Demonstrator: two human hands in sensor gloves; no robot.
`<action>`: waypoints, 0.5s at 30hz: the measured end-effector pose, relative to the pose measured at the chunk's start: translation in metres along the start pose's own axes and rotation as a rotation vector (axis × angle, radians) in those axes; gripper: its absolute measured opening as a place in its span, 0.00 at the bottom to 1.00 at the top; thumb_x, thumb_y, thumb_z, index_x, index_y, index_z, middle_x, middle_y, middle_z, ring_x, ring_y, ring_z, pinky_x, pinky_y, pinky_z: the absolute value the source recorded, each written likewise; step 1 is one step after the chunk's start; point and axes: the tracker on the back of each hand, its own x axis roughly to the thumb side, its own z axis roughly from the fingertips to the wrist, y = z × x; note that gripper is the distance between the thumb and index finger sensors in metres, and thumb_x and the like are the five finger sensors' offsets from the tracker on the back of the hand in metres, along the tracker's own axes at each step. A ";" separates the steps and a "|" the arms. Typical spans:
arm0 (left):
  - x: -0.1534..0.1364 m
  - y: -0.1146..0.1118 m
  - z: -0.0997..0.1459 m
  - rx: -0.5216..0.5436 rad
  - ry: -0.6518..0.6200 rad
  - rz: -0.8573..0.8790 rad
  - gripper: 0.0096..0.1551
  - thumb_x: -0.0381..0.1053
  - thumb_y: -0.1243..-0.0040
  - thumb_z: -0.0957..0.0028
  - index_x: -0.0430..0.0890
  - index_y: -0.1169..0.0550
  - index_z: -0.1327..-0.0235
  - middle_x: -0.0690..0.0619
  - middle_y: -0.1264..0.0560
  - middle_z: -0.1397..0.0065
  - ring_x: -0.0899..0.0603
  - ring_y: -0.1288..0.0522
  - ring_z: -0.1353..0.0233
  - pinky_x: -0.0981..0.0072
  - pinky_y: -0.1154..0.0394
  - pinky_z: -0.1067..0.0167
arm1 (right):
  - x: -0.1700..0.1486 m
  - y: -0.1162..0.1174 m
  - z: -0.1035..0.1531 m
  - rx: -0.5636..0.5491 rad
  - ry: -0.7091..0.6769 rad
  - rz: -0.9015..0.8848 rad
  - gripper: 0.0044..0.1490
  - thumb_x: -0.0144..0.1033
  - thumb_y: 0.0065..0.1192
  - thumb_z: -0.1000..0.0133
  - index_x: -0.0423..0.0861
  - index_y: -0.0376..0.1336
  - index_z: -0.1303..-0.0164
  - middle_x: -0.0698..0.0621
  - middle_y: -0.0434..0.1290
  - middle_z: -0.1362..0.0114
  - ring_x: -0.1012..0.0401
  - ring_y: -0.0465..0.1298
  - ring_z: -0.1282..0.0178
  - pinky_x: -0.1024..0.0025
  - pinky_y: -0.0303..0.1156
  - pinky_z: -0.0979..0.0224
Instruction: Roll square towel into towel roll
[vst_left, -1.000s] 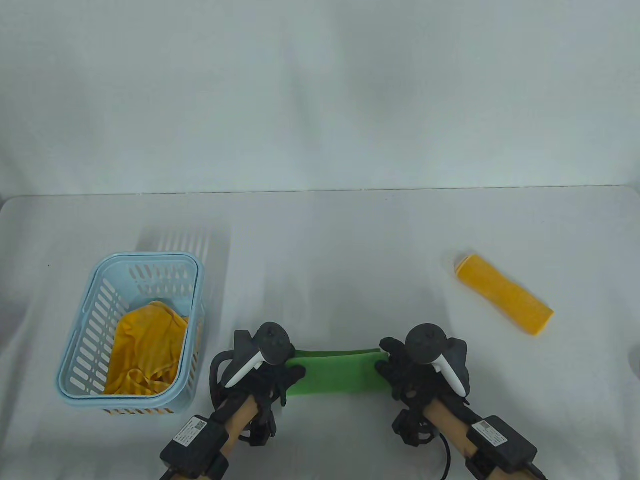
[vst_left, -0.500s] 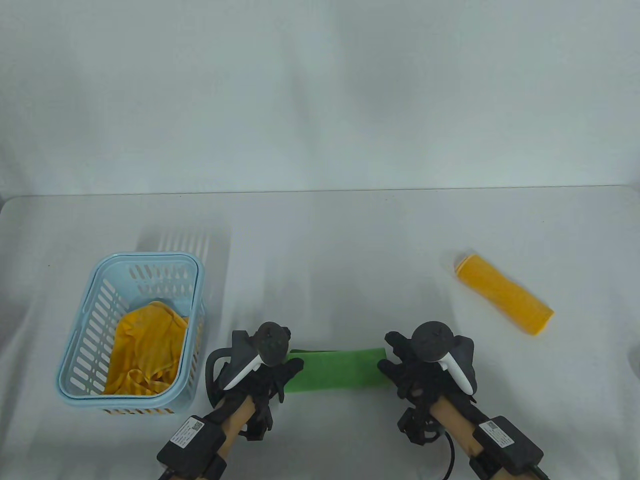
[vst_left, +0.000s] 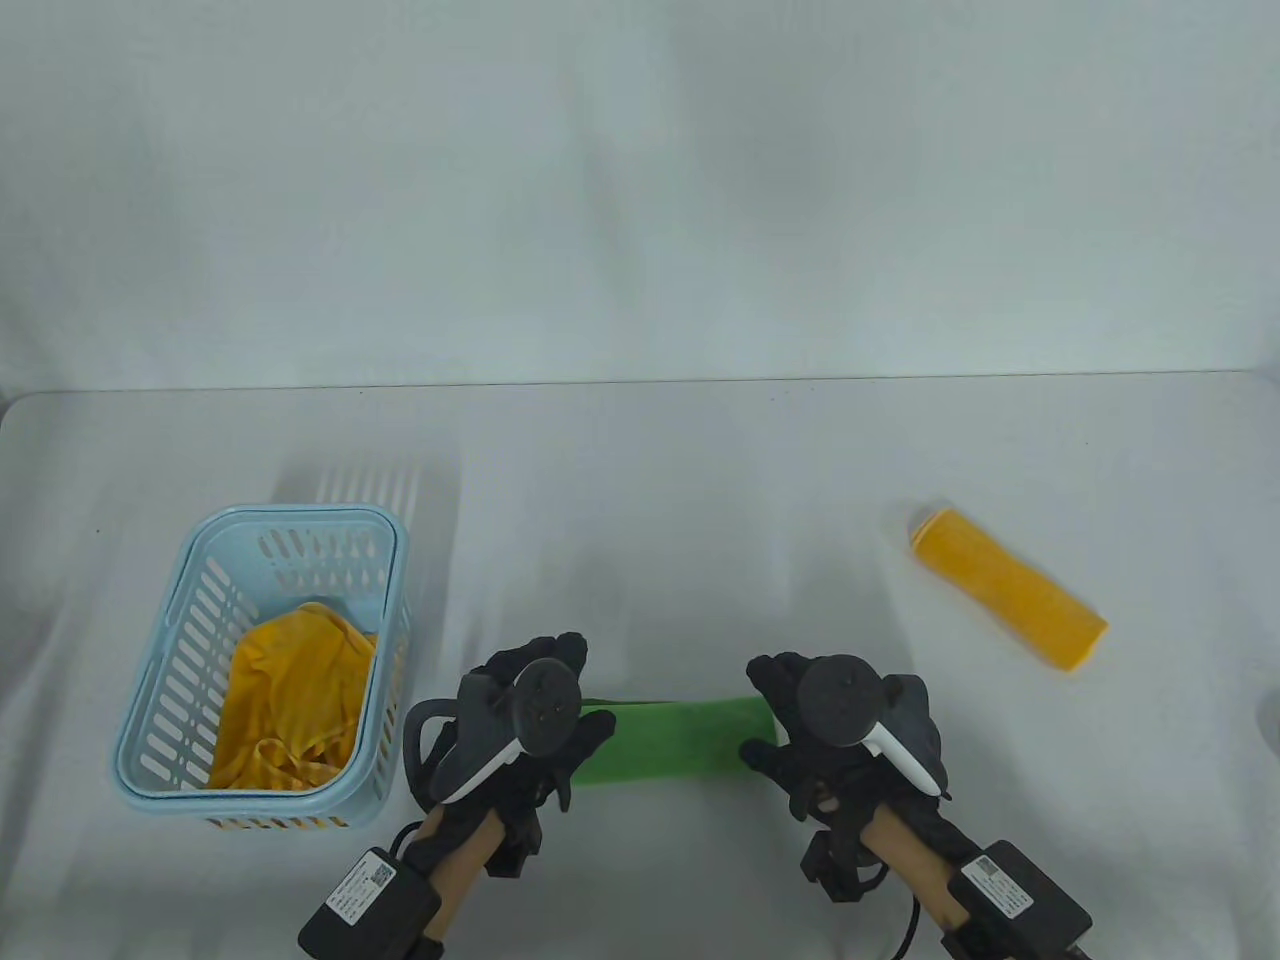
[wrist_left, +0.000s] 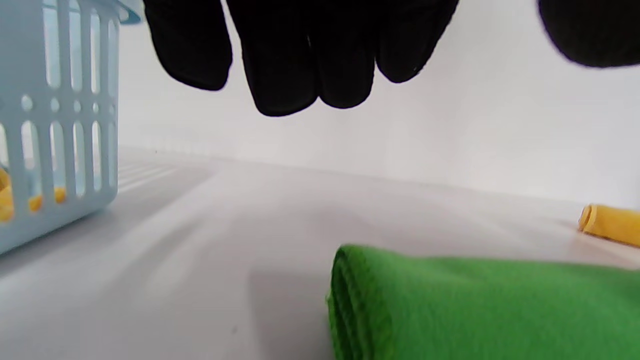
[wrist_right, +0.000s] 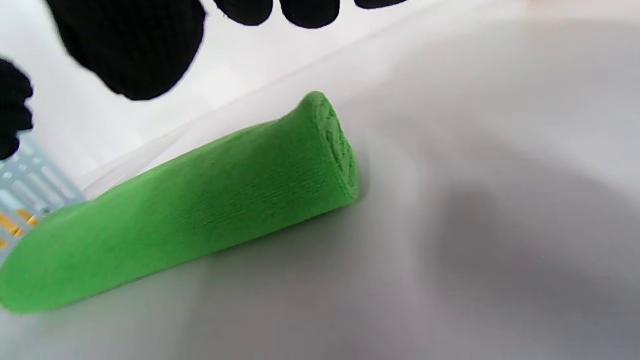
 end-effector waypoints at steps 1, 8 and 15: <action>0.000 0.003 0.001 0.012 -0.002 0.002 0.51 0.73 0.44 0.65 0.57 0.36 0.25 0.53 0.33 0.20 0.39 0.29 0.23 0.39 0.33 0.27 | 0.003 0.000 0.001 0.011 -0.013 0.015 0.55 0.59 0.67 0.63 0.64 0.45 0.28 0.61 0.48 0.17 0.50 0.46 0.13 0.38 0.44 0.18; -0.002 0.016 0.007 0.073 -0.006 0.025 0.50 0.73 0.44 0.65 0.57 0.36 0.25 0.53 0.33 0.20 0.39 0.29 0.23 0.39 0.34 0.27 | 0.041 0.019 -0.003 0.106 -0.112 0.167 0.57 0.60 0.67 0.63 0.64 0.42 0.28 0.61 0.46 0.17 0.50 0.45 0.13 0.37 0.43 0.18; -0.003 0.016 0.009 0.060 -0.011 0.036 0.50 0.72 0.44 0.64 0.57 0.36 0.25 0.53 0.33 0.20 0.39 0.29 0.23 0.39 0.33 0.27 | 0.075 0.052 -0.035 0.241 -0.104 0.347 0.61 0.63 0.66 0.64 0.64 0.37 0.27 0.61 0.41 0.16 0.50 0.42 0.13 0.37 0.41 0.18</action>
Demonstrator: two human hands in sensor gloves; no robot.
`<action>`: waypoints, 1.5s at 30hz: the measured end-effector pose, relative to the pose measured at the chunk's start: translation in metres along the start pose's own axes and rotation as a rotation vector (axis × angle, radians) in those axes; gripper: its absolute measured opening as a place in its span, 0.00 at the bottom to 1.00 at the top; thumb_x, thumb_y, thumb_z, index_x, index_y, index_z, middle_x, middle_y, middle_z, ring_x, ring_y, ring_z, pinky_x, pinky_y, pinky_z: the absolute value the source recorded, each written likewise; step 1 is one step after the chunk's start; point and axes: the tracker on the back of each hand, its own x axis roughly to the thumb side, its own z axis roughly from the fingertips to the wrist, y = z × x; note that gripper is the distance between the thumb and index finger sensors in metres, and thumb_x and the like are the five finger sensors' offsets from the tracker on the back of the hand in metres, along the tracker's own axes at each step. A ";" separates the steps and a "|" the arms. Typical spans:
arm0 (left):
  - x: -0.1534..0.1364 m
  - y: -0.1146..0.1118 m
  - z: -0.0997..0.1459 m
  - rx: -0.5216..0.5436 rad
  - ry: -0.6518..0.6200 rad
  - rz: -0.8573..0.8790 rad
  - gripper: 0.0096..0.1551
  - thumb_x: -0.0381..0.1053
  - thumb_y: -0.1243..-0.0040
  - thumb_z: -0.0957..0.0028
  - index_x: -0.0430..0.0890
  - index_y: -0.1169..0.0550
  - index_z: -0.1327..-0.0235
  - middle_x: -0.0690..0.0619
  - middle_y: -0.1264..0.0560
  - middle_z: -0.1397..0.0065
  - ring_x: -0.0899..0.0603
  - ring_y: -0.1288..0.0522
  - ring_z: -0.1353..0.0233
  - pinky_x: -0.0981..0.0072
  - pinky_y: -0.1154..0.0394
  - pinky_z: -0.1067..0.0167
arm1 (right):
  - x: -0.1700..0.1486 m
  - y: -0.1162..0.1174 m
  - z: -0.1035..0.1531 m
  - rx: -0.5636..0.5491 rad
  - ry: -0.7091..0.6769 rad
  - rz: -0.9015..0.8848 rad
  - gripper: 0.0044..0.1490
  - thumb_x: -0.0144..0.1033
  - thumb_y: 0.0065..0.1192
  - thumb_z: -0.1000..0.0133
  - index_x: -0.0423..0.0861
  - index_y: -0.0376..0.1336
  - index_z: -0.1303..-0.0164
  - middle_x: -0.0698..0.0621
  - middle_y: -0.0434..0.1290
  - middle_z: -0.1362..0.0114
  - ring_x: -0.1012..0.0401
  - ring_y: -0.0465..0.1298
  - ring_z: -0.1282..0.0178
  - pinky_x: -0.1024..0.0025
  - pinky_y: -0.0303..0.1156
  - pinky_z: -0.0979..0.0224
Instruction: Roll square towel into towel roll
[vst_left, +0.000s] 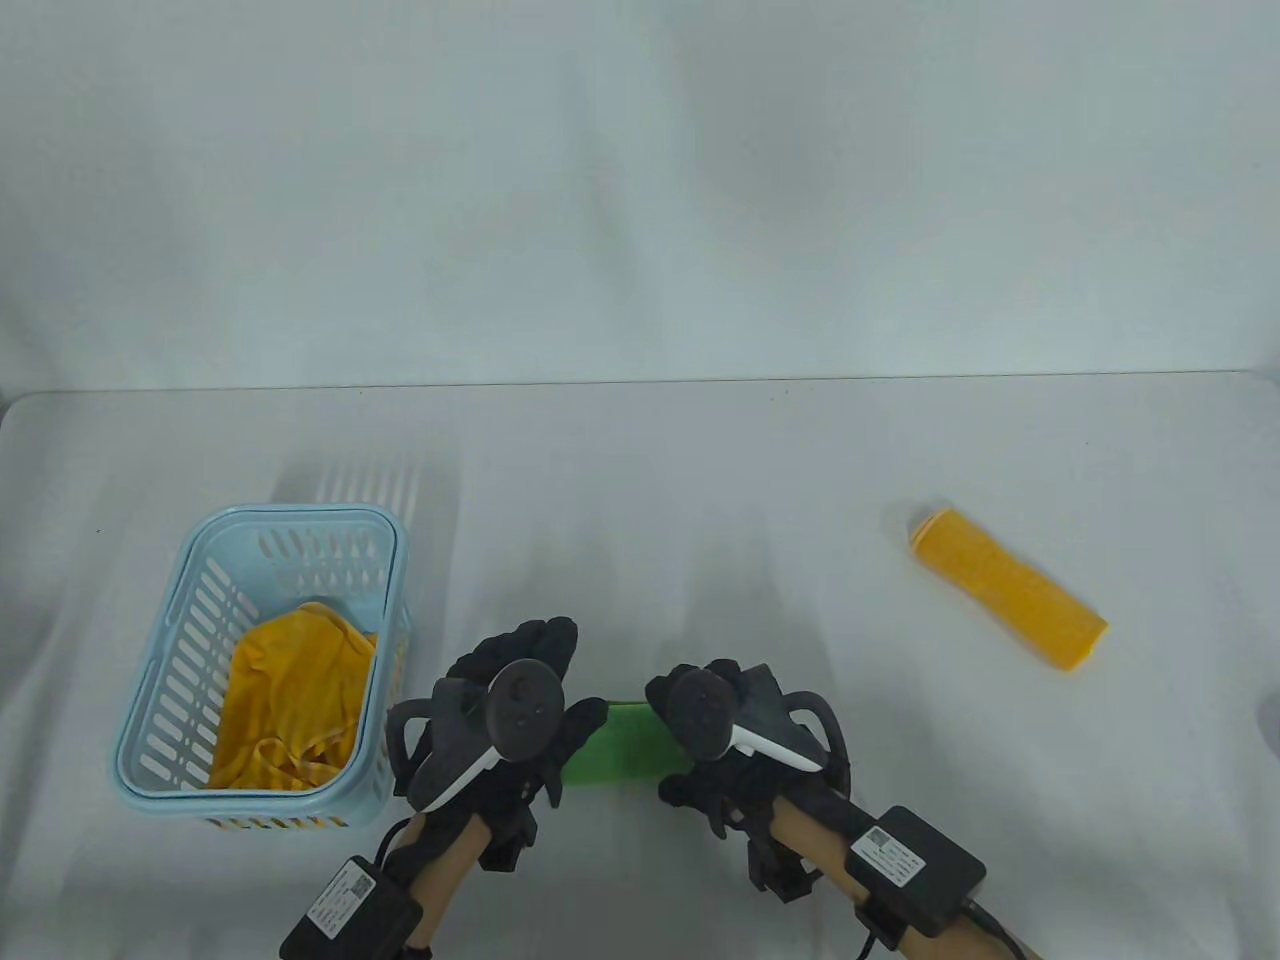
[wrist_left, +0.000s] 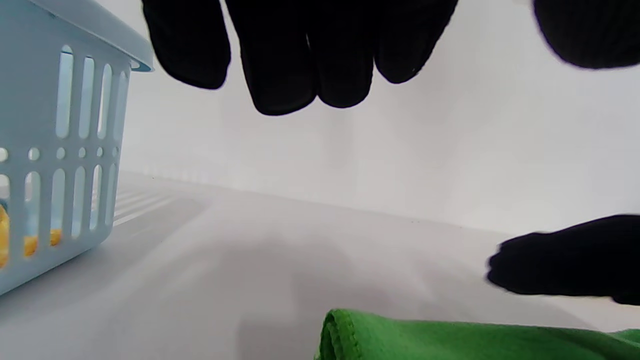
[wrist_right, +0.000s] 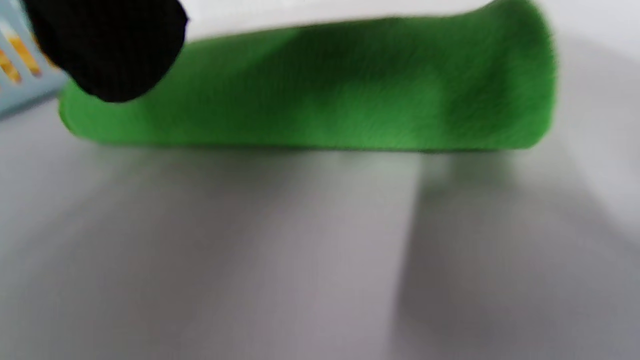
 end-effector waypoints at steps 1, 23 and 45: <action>0.000 0.000 0.000 -0.002 0.000 0.000 0.50 0.72 0.44 0.64 0.56 0.36 0.25 0.53 0.33 0.21 0.39 0.29 0.23 0.39 0.34 0.27 | 0.002 0.003 -0.005 0.024 0.010 0.023 0.62 0.64 0.65 0.64 0.64 0.36 0.27 0.61 0.39 0.16 0.50 0.41 0.12 0.37 0.40 0.18; -0.004 0.001 -0.002 -0.014 -0.004 0.012 0.50 0.72 0.44 0.64 0.56 0.36 0.25 0.53 0.33 0.21 0.39 0.29 0.23 0.39 0.33 0.28 | 0.013 0.001 -0.051 0.123 0.086 -0.010 0.46 0.53 0.76 0.66 0.56 0.58 0.38 0.55 0.60 0.31 0.51 0.60 0.29 0.42 0.51 0.20; -0.005 0.007 0.000 0.047 0.018 0.001 0.50 0.72 0.44 0.64 0.56 0.37 0.24 0.53 0.34 0.20 0.38 0.30 0.22 0.39 0.34 0.27 | -0.147 -0.111 0.057 -0.217 0.449 -0.299 0.45 0.52 0.77 0.66 0.55 0.60 0.39 0.55 0.62 0.31 0.51 0.62 0.29 0.41 0.54 0.21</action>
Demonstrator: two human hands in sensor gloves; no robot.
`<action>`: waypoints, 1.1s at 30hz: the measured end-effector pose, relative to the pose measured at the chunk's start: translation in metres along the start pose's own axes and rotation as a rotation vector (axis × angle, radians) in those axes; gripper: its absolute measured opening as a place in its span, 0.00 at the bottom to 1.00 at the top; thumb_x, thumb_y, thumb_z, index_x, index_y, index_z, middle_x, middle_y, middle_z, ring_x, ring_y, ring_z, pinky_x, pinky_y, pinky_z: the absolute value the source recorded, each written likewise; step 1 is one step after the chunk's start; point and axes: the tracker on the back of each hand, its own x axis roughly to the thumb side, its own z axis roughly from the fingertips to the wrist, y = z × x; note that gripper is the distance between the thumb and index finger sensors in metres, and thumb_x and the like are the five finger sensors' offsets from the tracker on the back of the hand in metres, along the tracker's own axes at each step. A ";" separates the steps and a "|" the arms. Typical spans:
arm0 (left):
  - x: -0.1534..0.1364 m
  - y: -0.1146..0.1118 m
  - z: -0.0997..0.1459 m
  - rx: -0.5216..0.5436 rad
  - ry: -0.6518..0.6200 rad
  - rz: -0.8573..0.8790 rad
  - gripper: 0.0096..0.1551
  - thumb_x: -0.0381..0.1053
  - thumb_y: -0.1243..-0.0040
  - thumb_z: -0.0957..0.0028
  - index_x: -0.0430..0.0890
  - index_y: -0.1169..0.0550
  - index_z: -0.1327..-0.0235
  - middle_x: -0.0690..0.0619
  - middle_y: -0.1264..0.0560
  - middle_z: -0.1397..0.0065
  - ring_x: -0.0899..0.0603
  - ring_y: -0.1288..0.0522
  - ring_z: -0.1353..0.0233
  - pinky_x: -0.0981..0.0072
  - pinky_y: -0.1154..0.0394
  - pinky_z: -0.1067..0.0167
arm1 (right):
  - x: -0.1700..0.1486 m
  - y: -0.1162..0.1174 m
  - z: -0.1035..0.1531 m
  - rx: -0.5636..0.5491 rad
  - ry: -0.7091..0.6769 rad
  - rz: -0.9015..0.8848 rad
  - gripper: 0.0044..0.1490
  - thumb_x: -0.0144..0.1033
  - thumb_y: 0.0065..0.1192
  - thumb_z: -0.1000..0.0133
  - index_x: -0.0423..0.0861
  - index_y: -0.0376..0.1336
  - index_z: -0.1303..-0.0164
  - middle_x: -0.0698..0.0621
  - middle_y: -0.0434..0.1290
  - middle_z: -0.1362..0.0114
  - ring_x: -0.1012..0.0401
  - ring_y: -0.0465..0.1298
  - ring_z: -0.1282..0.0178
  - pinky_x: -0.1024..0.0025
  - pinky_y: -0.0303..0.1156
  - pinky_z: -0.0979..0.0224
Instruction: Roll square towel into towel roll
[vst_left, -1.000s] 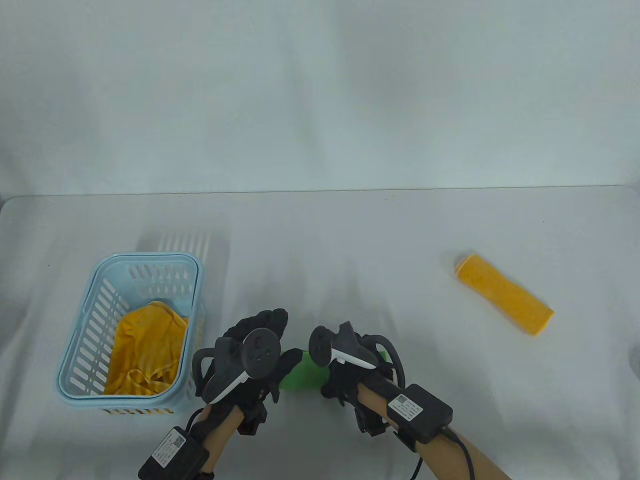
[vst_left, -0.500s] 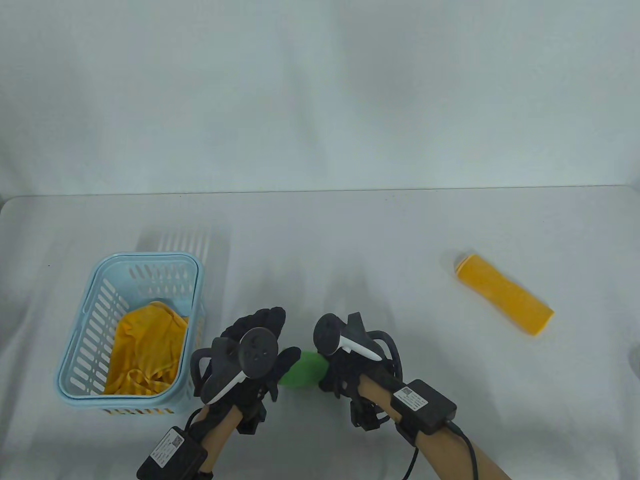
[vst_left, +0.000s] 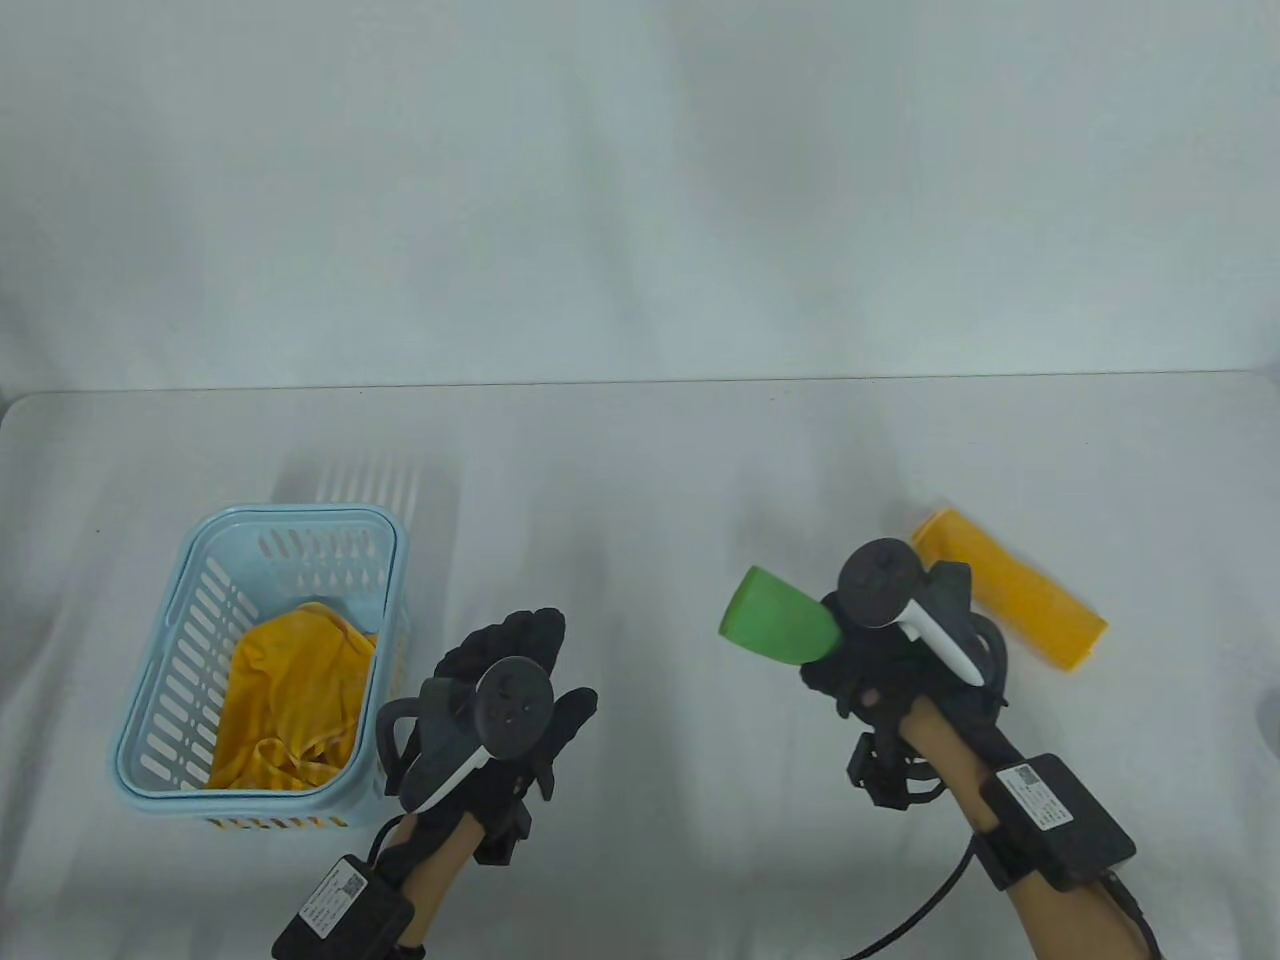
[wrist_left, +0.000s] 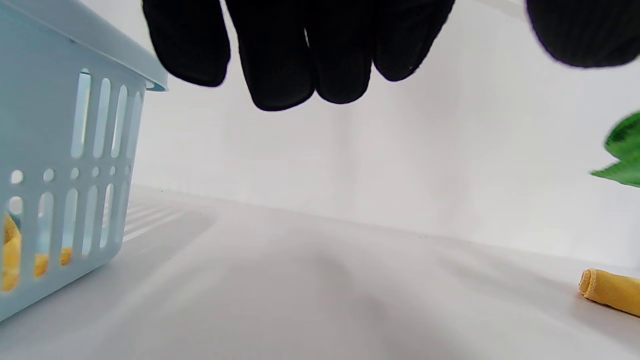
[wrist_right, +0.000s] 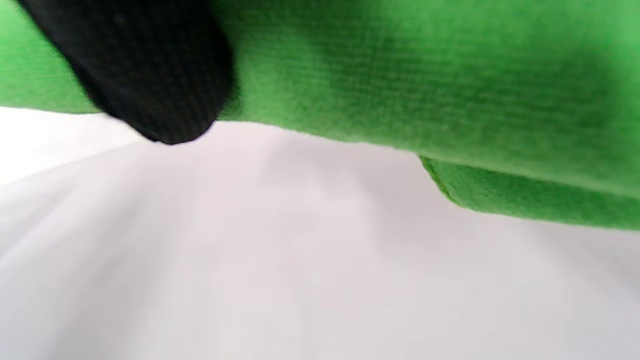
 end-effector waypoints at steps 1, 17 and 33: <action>0.000 0.000 0.000 0.003 -0.002 0.000 0.50 0.72 0.44 0.64 0.56 0.37 0.24 0.53 0.34 0.20 0.38 0.30 0.22 0.39 0.34 0.27 | -0.015 -0.005 -0.005 -0.019 0.045 0.006 0.45 0.52 0.77 0.66 0.55 0.60 0.39 0.55 0.62 0.31 0.51 0.62 0.29 0.41 0.53 0.21; 0.002 -0.005 -0.001 -0.020 -0.004 -0.006 0.50 0.72 0.44 0.63 0.56 0.37 0.24 0.53 0.34 0.20 0.38 0.31 0.22 0.39 0.34 0.27 | -0.105 0.044 -0.083 -0.156 0.380 0.195 0.46 0.53 0.76 0.66 0.57 0.58 0.38 0.57 0.60 0.30 0.52 0.61 0.27 0.43 0.53 0.20; 0.005 -0.008 -0.002 -0.038 -0.015 -0.010 0.50 0.71 0.44 0.63 0.56 0.37 0.24 0.53 0.34 0.20 0.38 0.31 0.22 0.38 0.34 0.27 | -0.093 0.065 -0.100 -0.200 0.408 0.335 0.53 0.57 0.73 0.67 0.59 0.53 0.32 0.58 0.55 0.25 0.53 0.57 0.23 0.43 0.50 0.19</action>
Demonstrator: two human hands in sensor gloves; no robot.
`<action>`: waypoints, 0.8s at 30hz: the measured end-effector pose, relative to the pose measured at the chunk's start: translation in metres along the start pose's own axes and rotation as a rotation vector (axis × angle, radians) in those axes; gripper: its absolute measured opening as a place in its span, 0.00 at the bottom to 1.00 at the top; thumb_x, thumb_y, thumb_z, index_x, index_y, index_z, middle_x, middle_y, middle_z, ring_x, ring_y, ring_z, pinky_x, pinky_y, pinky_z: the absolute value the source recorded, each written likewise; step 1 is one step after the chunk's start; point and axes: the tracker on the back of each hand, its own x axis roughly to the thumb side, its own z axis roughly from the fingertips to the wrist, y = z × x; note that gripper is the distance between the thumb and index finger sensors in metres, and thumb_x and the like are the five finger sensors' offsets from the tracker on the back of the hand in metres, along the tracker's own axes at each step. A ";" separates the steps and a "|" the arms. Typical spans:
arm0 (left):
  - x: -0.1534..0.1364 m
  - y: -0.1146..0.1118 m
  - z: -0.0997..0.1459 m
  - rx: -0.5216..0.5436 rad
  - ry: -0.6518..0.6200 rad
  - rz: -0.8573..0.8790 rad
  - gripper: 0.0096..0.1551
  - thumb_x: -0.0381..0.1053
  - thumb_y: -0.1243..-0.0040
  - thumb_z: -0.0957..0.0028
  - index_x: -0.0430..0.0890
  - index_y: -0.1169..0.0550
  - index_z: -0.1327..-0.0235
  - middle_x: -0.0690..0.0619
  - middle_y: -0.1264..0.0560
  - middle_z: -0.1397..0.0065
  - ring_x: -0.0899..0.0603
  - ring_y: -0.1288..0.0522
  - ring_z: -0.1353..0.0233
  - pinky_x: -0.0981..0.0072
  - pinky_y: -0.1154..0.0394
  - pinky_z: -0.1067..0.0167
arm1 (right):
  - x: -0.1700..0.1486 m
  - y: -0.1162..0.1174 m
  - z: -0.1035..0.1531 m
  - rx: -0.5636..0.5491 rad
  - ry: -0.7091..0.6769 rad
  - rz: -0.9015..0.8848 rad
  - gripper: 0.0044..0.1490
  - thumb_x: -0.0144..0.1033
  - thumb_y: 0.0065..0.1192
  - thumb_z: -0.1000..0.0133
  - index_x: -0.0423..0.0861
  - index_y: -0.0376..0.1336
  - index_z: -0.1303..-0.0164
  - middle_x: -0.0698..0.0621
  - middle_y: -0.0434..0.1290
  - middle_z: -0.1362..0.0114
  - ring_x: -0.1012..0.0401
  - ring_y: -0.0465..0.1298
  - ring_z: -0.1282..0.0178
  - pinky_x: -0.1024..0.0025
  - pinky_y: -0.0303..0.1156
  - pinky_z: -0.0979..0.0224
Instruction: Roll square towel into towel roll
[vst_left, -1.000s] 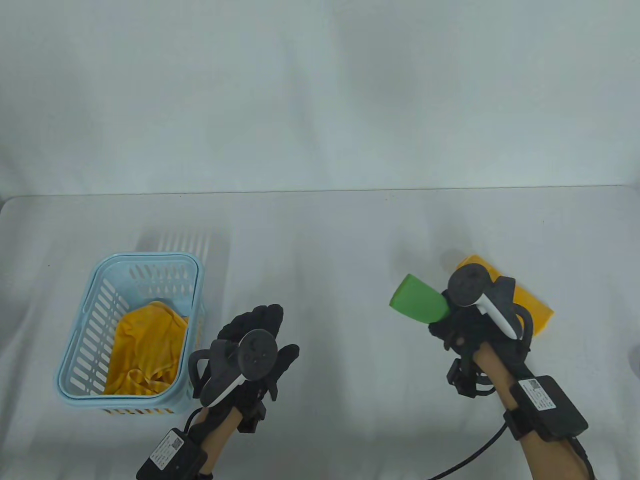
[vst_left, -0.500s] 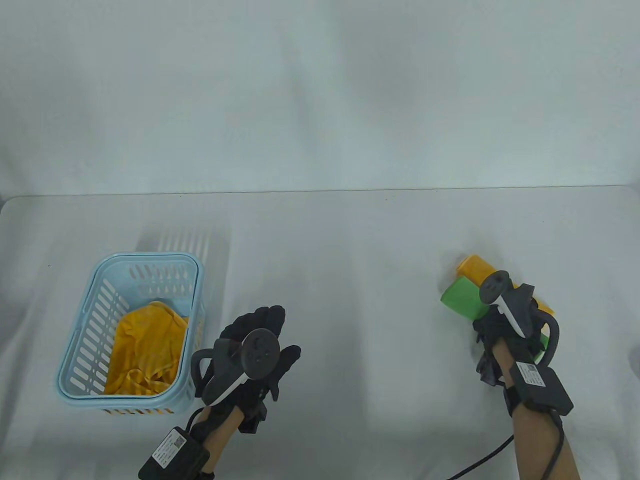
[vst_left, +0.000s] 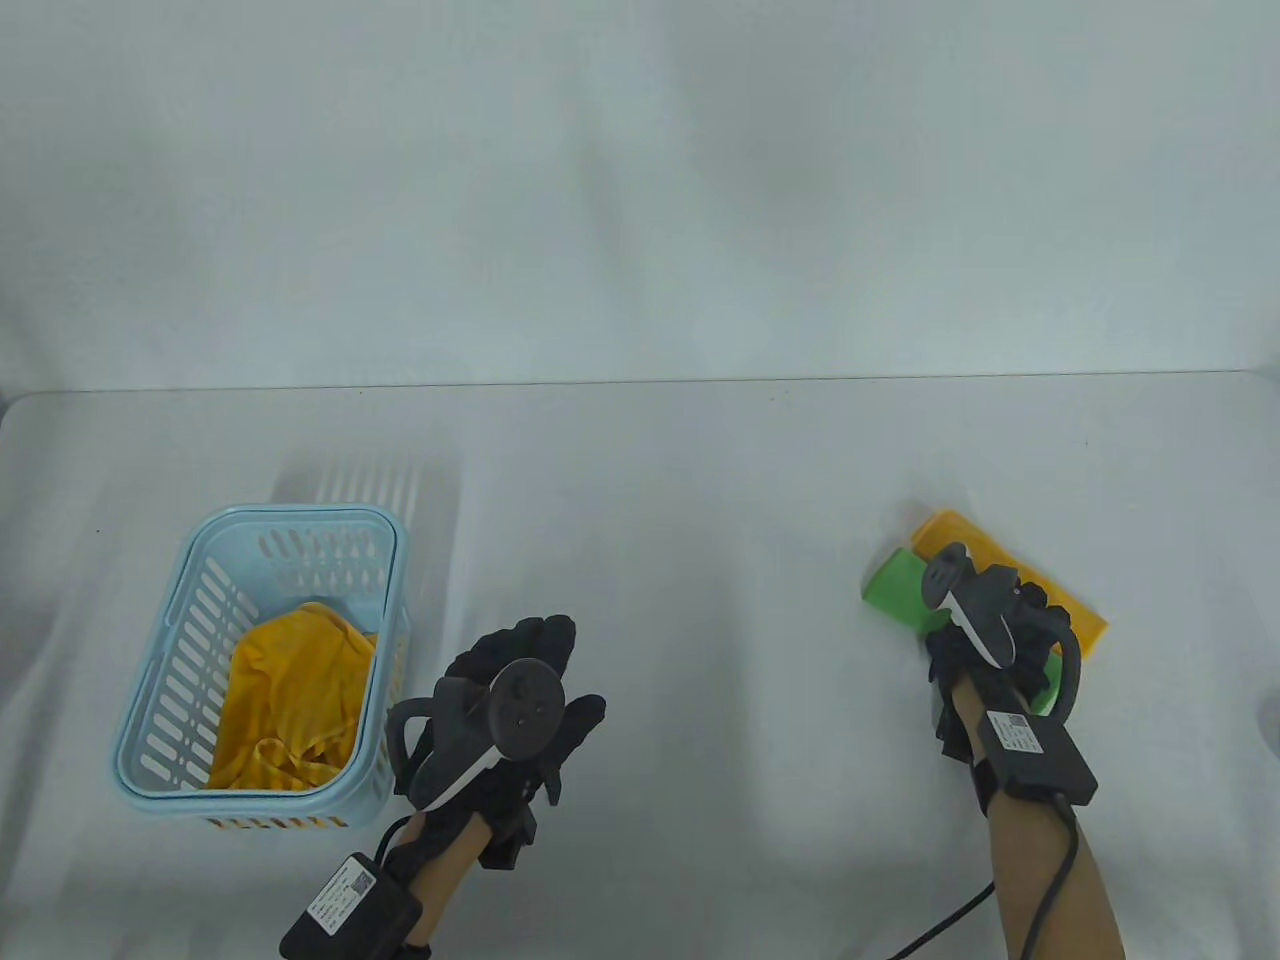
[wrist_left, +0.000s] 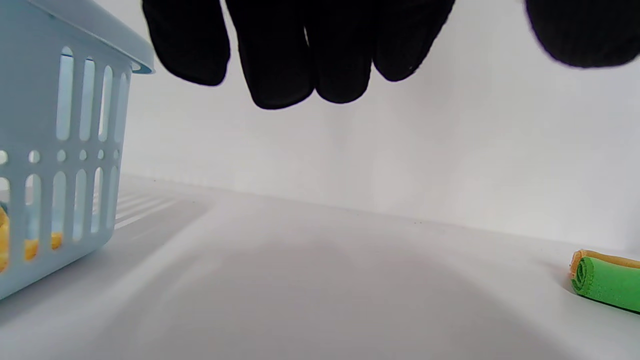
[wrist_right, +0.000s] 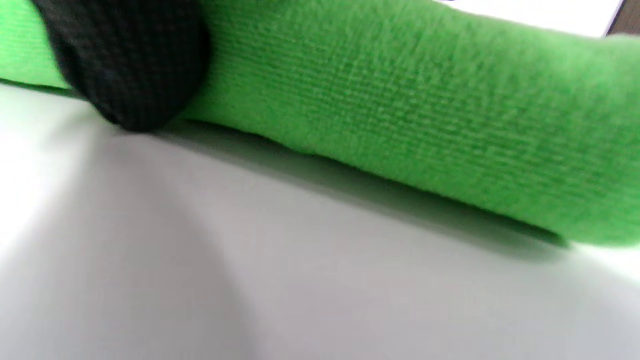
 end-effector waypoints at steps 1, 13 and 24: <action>0.000 0.000 0.000 0.000 0.000 -0.001 0.50 0.71 0.44 0.64 0.56 0.37 0.24 0.53 0.34 0.20 0.38 0.31 0.22 0.39 0.34 0.27 | -0.001 0.000 0.000 0.000 0.009 0.012 0.53 0.57 0.73 0.67 0.59 0.53 0.32 0.58 0.55 0.24 0.53 0.56 0.23 0.43 0.50 0.19; 0.000 -0.001 -0.001 -0.008 -0.006 0.000 0.50 0.71 0.44 0.63 0.56 0.37 0.24 0.53 0.34 0.20 0.38 0.31 0.22 0.38 0.35 0.27 | -0.010 -0.011 0.014 0.075 -0.022 0.012 0.57 0.63 0.65 0.64 0.62 0.44 0.27 0.60 0.47 0.18 0.50 0.51 0.16 0.40 0.48 0.18; 0.002 -0.002 0.000 -0.019 -0.015 -0.004 0.50 0.71 0.44 0.63 0.56 0.37 0.24 0.52 0.35 0.19 0.37 0.31 0.22 0.38 0.35 0.27 | -0.007 -0.056 0.049 0.010 -0.139 -0.166 0.50 0.63 0.57 0.61 0.63 0.46 0.27 0.59 0.50 0.17 0.48 0.50 0.14 0.37 0.47 0.19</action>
